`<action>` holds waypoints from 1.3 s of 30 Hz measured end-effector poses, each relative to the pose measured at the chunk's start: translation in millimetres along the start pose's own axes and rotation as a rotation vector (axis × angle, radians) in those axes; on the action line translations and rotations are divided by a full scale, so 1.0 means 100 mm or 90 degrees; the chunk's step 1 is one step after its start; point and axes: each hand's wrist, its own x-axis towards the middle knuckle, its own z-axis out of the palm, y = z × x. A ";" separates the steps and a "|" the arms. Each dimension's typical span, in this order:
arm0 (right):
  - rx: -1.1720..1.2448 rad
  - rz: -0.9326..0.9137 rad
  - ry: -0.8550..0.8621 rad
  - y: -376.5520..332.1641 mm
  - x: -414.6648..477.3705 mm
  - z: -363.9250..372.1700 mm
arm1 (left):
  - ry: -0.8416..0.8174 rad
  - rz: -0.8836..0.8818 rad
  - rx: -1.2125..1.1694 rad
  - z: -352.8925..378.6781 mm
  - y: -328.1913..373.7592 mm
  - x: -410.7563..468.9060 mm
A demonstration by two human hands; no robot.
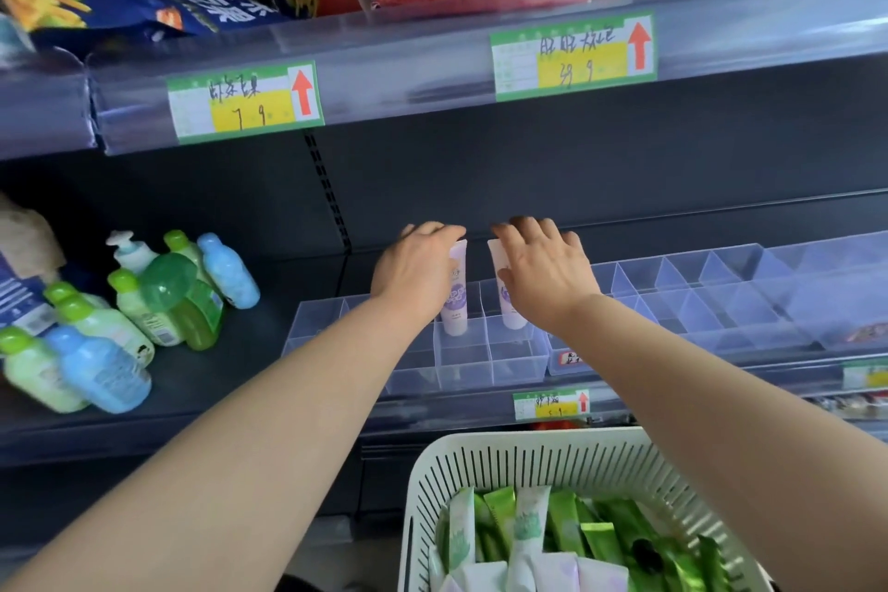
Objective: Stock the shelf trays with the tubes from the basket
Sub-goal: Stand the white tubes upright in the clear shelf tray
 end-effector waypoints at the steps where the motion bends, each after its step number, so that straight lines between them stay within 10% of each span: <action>1: 0.003 0.001 0.001 0.00 -0.02 -0.02 | 0.005 0.001 -0.004 -0.02 0.00 -0.01; 17: 0.023 0.012 -0.039 -0.03 -1.34 -0.15 | 0.056 0.068 -0.079 -0.04 0.31 -1.07; 39: 0.075 0.064 -0.487 0.16 -2.73 1.06 | -0.414 -0.030 -0.062 1.43 0.45 -1.98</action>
